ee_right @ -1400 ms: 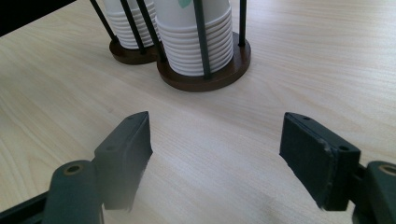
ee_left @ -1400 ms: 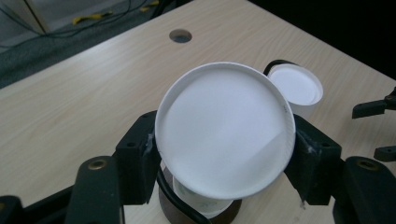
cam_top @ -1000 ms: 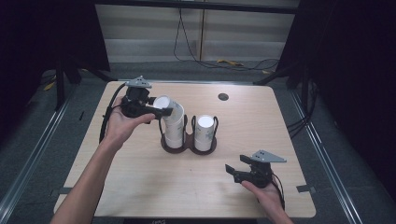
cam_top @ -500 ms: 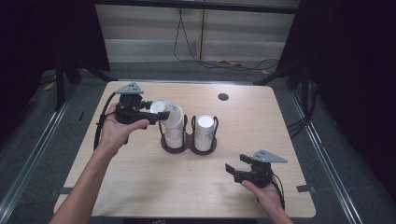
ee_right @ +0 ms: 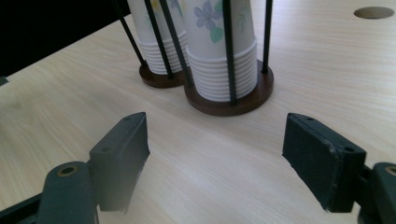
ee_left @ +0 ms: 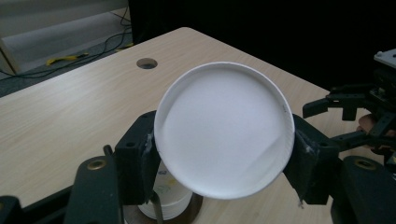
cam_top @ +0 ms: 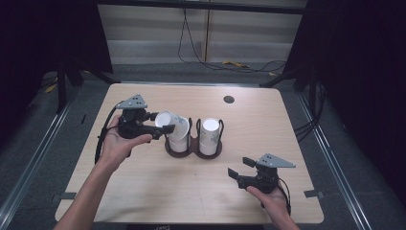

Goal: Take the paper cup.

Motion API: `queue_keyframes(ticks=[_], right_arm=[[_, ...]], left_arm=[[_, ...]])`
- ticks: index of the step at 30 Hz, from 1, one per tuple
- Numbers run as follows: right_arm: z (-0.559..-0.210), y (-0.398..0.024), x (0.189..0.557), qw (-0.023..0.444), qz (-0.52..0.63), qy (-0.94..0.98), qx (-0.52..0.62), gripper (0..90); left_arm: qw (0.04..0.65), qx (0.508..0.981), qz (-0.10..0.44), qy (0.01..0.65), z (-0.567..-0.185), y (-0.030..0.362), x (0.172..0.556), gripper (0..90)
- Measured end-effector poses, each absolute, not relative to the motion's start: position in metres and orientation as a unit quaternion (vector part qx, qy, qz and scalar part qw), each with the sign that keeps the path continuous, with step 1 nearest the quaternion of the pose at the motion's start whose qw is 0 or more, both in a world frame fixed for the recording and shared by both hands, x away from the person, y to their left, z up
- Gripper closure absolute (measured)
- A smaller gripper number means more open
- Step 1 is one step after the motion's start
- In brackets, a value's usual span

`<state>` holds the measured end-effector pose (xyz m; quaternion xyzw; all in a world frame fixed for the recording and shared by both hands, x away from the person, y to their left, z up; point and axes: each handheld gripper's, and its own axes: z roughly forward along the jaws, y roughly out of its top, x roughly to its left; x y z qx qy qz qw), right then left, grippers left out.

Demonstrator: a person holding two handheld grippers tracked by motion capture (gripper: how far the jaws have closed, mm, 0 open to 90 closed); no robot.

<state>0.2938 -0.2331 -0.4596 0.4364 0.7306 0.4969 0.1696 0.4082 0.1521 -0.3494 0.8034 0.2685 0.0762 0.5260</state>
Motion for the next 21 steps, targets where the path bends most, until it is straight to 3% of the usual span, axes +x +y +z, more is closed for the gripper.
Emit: queue_keyframes(ticks=[21], right_arm=[[-0.436, -0.191, 0.302, 0.135, 0.554, 0.747, 0.341, 15.4]], left_arm=[[0.53, 0.819, 0.033, 0.218, -0.378, 0.132, 0.381, 35.4]])
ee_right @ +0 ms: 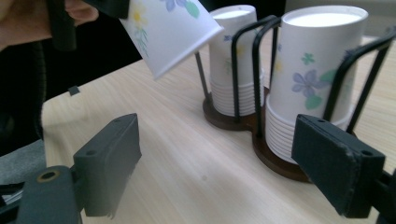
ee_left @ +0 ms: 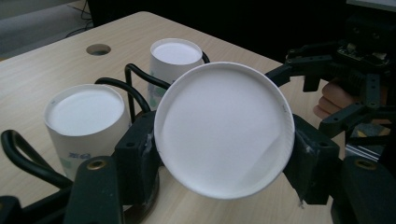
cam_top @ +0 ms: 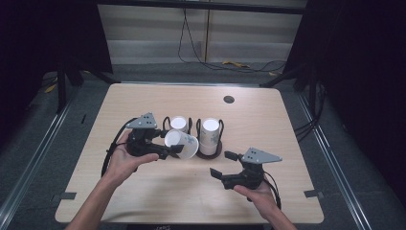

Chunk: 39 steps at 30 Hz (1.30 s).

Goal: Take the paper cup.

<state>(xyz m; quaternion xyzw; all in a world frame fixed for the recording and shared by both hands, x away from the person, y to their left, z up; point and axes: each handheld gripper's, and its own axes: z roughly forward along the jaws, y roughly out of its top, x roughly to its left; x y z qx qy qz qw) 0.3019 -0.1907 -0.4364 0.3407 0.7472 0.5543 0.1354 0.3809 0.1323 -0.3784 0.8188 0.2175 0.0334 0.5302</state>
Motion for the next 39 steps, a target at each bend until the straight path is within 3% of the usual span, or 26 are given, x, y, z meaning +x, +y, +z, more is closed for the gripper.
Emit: queue_keyframes(ticks=[13, 25, 39], right_arm=[[-0.443, -0.181, 0.303, 0.112, 0.562, 0.758, 0.312, 14.1], [-0.437, -0.173, 0.317, 0.112, 0.559, 0.77, 0.287, 13.9], [-0.44, -0.165, 0.324, 0.079, 0.591, 0.765, 0.242, 13.9]], left_arm=[[0.523, 0.833, 0.004, 0.182, -0.397, 0.113, 0.372, 35.4], [0.527, 0.831, -0.003, 0.177, -0.396, 0.108, 0.368, 35.4], [0.538, 0.827, -0.016, 0.161, -0.39, 0.11, 0.362, 35.4]])
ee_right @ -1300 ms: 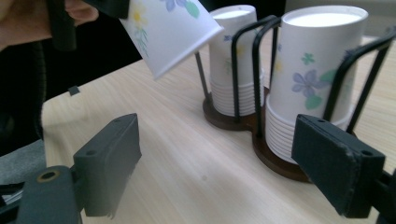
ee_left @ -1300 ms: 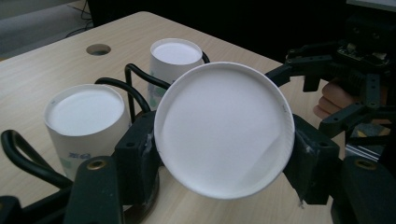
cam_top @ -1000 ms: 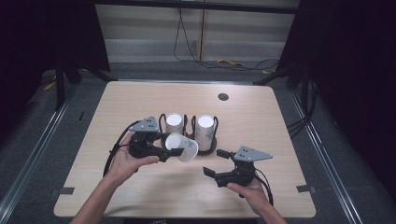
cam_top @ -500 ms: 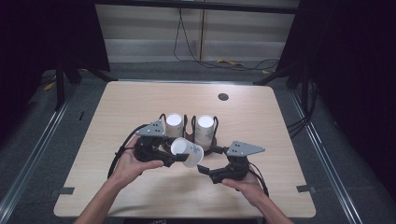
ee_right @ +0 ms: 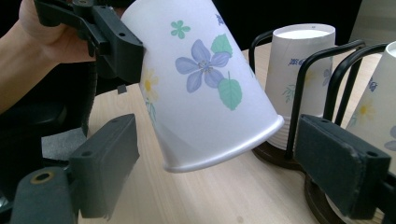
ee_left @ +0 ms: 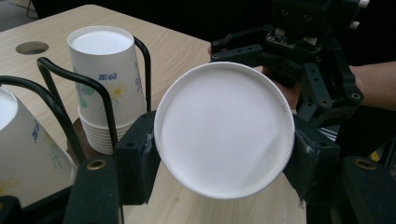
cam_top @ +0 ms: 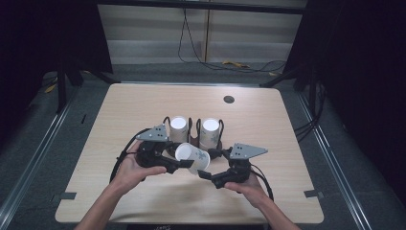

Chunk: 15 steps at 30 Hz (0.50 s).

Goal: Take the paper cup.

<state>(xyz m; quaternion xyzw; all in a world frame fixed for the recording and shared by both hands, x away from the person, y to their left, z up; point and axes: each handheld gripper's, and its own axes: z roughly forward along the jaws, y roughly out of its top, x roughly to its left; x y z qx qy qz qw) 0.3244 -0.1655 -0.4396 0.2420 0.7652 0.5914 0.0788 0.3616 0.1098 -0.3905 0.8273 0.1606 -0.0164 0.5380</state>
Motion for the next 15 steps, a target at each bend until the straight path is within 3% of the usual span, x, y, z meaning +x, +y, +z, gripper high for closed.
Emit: queue_keyframes(ticks=[15], right_arm=[[-0.4381, -0.1653, 0.3238, 0.039, 0.633, 0.741, 0.221, 14.0]], left_arm=[[0.544, 0.825, -0.039, 0.149, -0.382, 0.1079, 0.3554, 35.4]])
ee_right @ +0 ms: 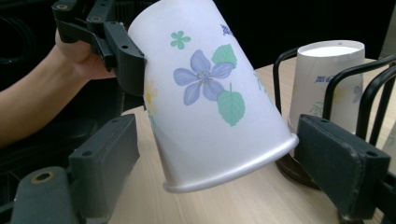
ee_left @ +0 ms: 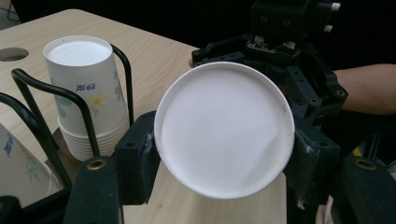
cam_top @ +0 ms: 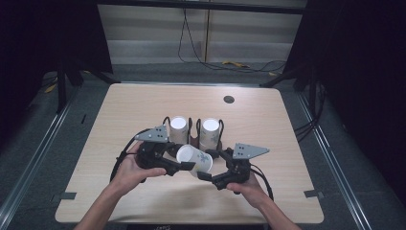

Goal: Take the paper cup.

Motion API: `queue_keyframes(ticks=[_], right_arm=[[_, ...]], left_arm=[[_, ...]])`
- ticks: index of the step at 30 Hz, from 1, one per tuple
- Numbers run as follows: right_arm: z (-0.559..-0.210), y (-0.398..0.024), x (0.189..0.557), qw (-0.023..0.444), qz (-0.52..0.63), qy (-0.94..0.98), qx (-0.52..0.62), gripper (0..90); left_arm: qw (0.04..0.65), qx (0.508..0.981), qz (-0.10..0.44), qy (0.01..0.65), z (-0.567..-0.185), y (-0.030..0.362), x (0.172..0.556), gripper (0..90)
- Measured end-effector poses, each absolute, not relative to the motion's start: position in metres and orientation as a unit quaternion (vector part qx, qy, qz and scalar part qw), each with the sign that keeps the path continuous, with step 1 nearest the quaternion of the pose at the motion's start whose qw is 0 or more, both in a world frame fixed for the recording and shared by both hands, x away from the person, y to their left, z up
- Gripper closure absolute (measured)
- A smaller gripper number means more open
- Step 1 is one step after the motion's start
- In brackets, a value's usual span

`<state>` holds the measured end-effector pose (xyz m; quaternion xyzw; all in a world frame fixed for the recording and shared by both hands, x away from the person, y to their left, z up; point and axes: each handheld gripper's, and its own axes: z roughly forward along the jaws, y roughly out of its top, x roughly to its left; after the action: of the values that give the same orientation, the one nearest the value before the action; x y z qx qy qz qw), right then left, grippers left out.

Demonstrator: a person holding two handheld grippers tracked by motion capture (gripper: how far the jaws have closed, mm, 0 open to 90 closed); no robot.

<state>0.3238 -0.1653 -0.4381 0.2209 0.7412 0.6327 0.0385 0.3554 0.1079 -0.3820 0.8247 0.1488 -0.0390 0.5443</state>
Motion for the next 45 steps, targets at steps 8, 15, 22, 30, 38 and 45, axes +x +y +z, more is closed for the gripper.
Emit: queue_keyframes(ticks=[8, 15, 22, 30, 38, 45], right_arm=[[-0.4403, -0.1638, 0.3257, 0.017, 0.638, 0.74, 0.212, 14.2], [-0.4423, -0.1628, 0.3269, 0.01, 0.634, 0.744, 0.21, 17.9], [-0.4451, -0.1613, 0.3288, 0.012, 0.629, 0.748, 0.212, 18.5], [-0.4457, -0.1629, 0.3293, 0.008, 0.633, 0.748, 0.199, 24.7], [-0.4434, -0.1625, 0.3267, 0.013, 0.637, 0.746, 0.193, 29.2], [-0.4417, -0.1628, 0.3256, 0.01, 0.637, 0.746, 0.192, 30.7]], left_arm=[[0.548, 0.822, -0.053, 0.143, -0.3808, 0.1064, 0.3541, 35.5], [0.546, 0.824, -0.056, 0.143, -0.3822, 0.1051, 0.354, 35.5], [0.545, 0.823, -0.062, 0.148, -0.3858, 0.1052, 0.3567, 35.5], [0.556, 0.816, -0.068, 0.146, -0.386, 0.1091, 0.3579, 35.1], [0.565, 0.806, -0.08, 0.155, -0.3859, 0.1128, 0.3608, 34.0], [0.557, 0.81, -0.083, 0.164, -0.3872, 0.1111, 0.3618, 26.2]])
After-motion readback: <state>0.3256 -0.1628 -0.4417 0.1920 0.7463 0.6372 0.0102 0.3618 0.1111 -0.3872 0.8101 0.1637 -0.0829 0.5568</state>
